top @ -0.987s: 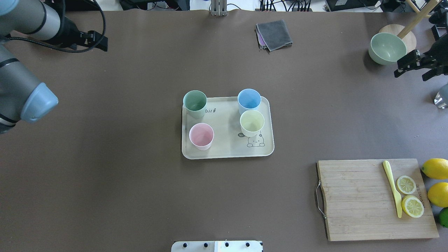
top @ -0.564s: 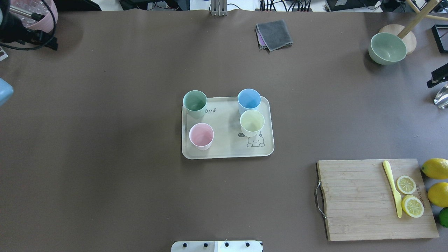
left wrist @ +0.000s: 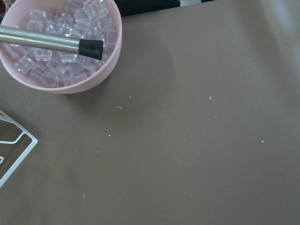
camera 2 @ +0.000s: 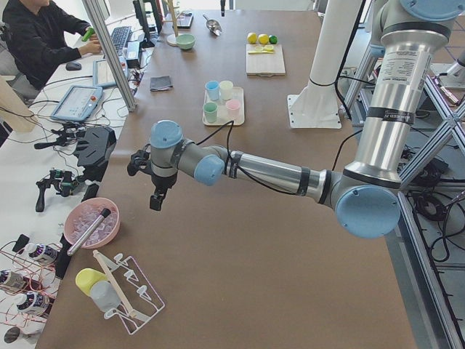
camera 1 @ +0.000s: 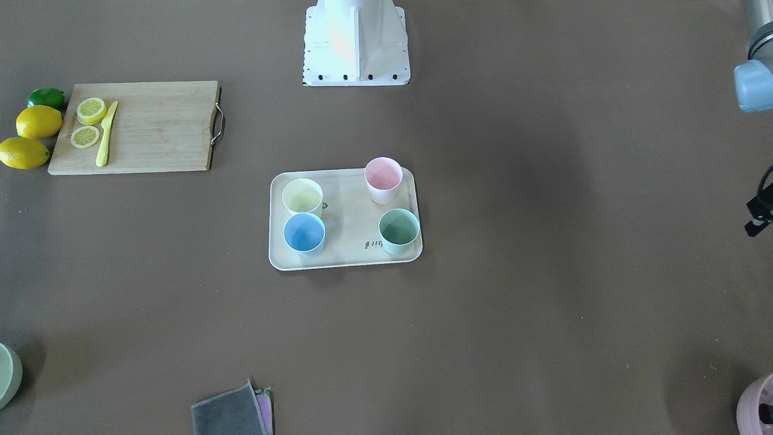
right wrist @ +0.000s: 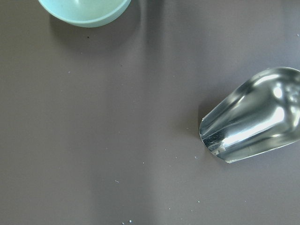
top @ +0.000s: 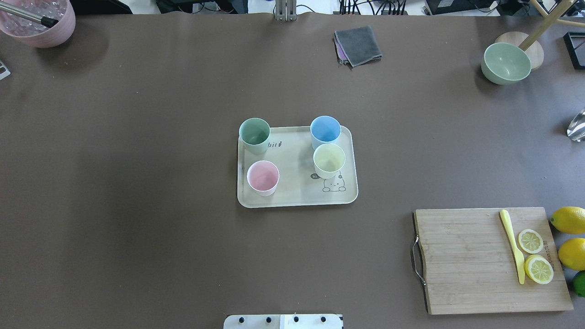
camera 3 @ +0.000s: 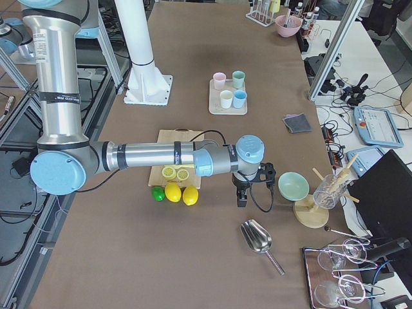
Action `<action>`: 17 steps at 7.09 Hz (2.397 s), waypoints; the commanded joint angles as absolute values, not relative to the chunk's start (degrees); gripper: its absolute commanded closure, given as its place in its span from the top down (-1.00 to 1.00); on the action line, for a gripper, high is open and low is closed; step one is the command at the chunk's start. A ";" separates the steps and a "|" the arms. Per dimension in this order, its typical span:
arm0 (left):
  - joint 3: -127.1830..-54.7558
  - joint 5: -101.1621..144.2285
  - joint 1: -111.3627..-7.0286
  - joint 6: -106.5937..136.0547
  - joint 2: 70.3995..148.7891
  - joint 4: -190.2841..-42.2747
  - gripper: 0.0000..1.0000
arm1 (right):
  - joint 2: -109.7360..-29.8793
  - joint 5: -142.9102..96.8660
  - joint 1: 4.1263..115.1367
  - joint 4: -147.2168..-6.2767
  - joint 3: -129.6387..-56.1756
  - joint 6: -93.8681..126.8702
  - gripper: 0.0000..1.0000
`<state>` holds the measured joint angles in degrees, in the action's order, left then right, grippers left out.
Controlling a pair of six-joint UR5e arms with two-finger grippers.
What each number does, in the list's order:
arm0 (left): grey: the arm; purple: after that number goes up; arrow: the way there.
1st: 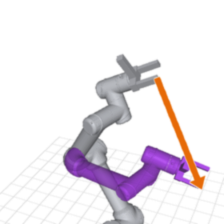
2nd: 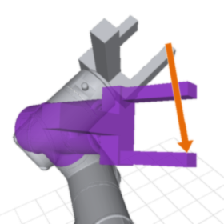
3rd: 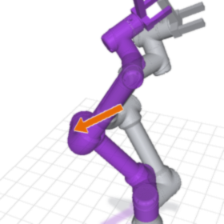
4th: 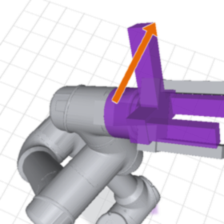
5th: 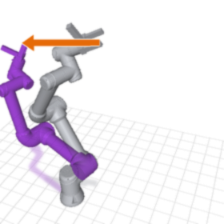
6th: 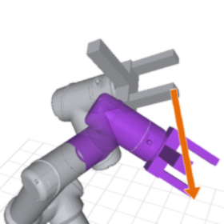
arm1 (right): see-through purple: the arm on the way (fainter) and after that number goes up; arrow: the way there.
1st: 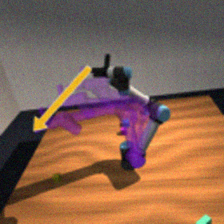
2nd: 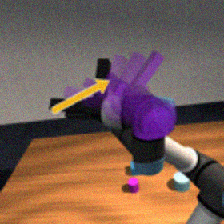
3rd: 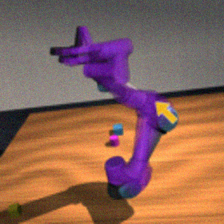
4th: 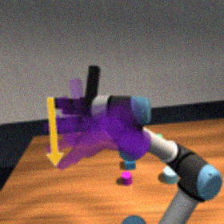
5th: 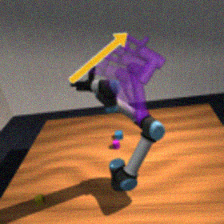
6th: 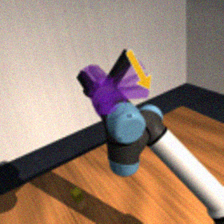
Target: Place all cups on tray
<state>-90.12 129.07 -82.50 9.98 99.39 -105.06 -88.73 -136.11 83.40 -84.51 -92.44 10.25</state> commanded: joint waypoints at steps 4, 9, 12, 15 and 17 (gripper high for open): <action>-89.12 135.44 -85.87 7.73 95.72 -102.13 0.96 | -90.26 -136.67 84.89 -85.25 -91.41 9.67 1.00; -89.03 135.09 -85.87 7.91 95.80 -102.04 0.96 | -87.98 -136.14 88.95 -94.47 -93.25 4.66 1.00; -89.21 135.00 -86.39 7.91 95.80 -102.04 0.96 | -87.80 -135.70 88.77 -95.01 -93.69 4.66 1.00; -90.35 134.91 -88.77 7.82 93.96 -102.04 0.96 | -87.80 -135.44 88.51 -95.01 -93.69 5.01 1.00; -90.26 134.91 -88.77 7.82 93.87 -102.04 0.96 | -87.80 -135.35 88.42 -95.01 -93.60 5.19 1.00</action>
